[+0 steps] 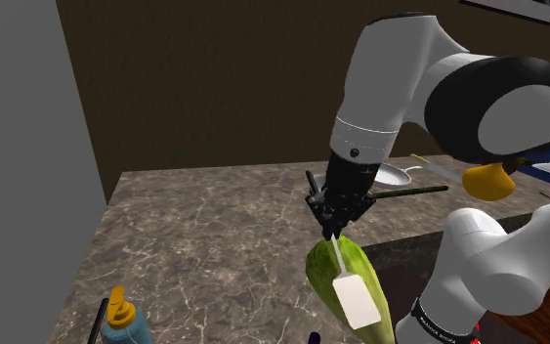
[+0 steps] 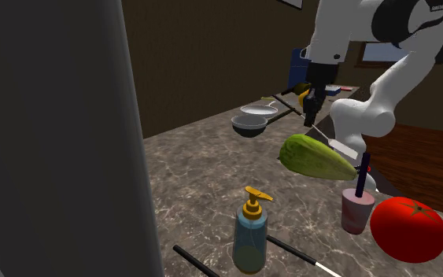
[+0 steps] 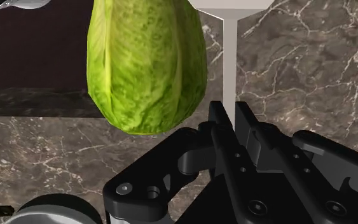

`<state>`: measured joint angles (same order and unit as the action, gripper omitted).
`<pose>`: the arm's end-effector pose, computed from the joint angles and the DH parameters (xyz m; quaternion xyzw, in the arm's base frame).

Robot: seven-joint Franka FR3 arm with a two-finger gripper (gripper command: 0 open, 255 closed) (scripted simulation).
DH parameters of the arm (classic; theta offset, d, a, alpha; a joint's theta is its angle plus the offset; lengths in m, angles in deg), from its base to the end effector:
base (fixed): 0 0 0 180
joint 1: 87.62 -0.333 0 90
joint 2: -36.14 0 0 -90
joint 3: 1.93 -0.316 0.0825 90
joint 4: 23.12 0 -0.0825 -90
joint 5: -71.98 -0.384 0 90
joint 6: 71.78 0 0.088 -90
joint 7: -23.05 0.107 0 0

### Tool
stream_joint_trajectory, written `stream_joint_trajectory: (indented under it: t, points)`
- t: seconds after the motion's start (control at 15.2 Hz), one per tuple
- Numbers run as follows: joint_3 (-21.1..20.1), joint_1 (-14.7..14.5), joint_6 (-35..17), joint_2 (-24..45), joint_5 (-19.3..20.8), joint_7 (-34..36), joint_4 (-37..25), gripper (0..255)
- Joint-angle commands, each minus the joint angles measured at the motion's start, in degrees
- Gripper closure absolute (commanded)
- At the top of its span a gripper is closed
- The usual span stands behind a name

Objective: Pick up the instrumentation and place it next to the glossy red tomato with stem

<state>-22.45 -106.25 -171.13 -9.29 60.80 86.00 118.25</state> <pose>0.2327 0.2372 0.5343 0.9629 -0.2676 0.0322 0.0086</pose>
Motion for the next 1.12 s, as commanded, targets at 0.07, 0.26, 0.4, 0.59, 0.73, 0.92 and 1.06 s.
stream_joint_trajectory:
  t: [0.07, 0.26, 0.4, 0.59, 0.73, 0.92, 1.06]
  points:
    - [-2.2, -2.5, 2.6, -4.2, -2.5, 3.2, 1.4, 255]
    - [-4.4, -5.1, 5.2, -8.2, -5.1, 6.5, 2.5, 255]
    - [-6.0, -6.8, 6.9, -10.5, -6.9, 8.9, 2.8, 255]
    - [-8.6, -9.3, 9.5, -13.5, -9.8, 12.7, 2.8, 255]
    - [-10.5, -10.9, 11.1, -15.1, -11.8, 15.3, 2.5, 255]
    - [-13.7, -13.3, 13.5, -17.3, -15.1, 19.8, 1.3, 255]
    - [-14.4, -13.6, 12.3, -17.7, -15.8, 19.7, 2.9, 255]
